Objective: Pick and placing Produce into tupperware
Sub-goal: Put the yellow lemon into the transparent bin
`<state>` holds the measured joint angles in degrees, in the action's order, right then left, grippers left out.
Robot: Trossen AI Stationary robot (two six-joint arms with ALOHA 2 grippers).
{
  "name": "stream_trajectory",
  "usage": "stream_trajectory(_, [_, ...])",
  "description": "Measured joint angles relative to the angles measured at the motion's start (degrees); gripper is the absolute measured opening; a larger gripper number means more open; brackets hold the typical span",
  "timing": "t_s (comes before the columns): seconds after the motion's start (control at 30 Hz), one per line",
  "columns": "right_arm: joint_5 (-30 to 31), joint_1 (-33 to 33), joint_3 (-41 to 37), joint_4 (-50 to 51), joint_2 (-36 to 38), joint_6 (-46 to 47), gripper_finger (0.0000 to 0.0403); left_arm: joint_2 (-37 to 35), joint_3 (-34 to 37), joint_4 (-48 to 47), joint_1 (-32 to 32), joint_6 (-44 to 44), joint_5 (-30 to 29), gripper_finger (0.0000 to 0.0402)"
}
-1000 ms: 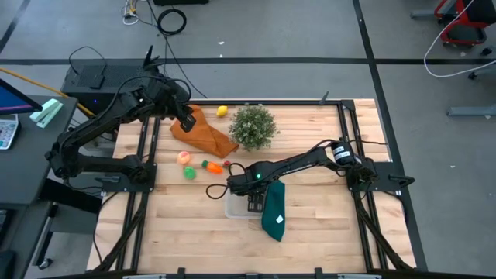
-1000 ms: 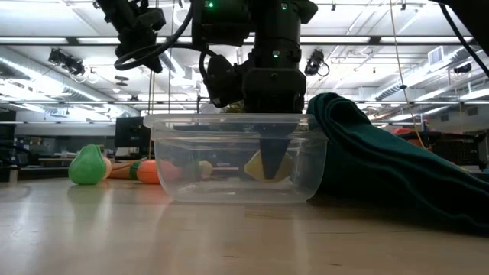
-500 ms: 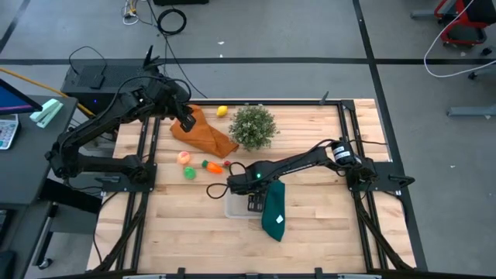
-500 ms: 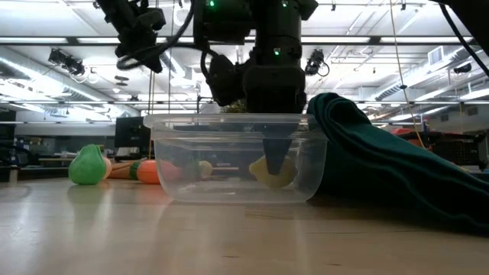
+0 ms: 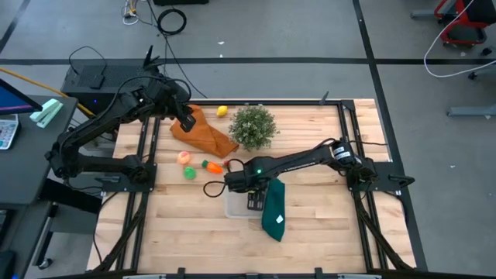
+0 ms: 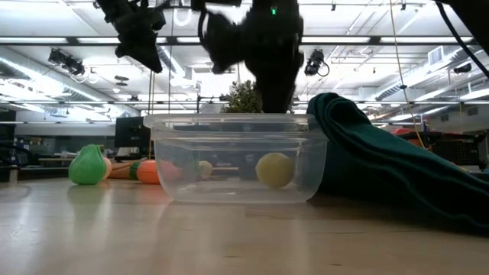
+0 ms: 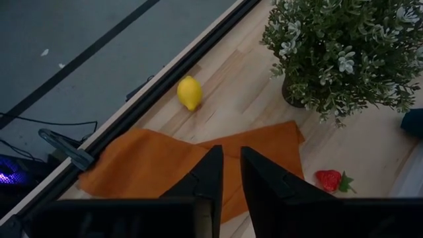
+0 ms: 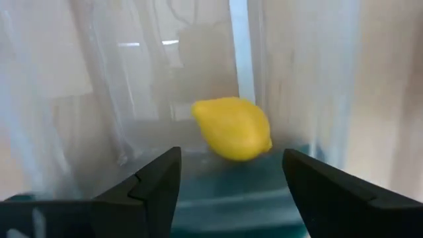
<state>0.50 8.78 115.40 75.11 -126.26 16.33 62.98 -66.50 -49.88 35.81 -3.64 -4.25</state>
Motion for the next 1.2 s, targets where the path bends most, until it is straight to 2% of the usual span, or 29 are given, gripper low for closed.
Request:
stream_trajectory(0.2, [1.6, 0.0, 9.9, 8.7, 0.0, 4.3, 0.0223, 0.0, 0.0, 0.0, 0.0, 0.0, 0.0, 0.0062])
stream_trajectory(0.37, [2.1, 0.2, 16.7, 10.1, 0.0, 8.5, 0.0222, 0.0, 0.0, -0.1, 0.0, 1.6, 0.0, 0.0064])
stream_trajectory(0.5, [6.3, 0.4, 19.7, 14.6, 0.3, 12.2, 0.0220, 0.0, 0.0, -0.2, 0.0, 1.9, 0.0, 0.0062])
stream_trajectory(0.67, [8.7, 0.2, 15.5, 14.8, 6.2, 19.2, 0.0212, 0.0, 0.3, 0.1, 0.0, 2.0, 1.6, 0.0057])
stream_trajectory(0.83, [14.2, 0.0, 9.2, 14.9, 15.4, 24.0, 0.0202, 0.0, 1.3, 0.9, 0.0, 2.0, 2.4, 0.0061])
stream_trajectory(0.97, [17.2, 0.0, 1.1, 14.9, 24.9, 29.0, 0.0194, 0.0, 2.2, 2.7, 0.0, 4.2, 2.7, 0.0061])
stream_trajectory(1.2, [18.0, 0.8, -16.4, 15.0, 39.7, 39.4, 0.0189, 2.0, 2.3, 6.2, 0.0, 3.7, 5.6, 0.0055])
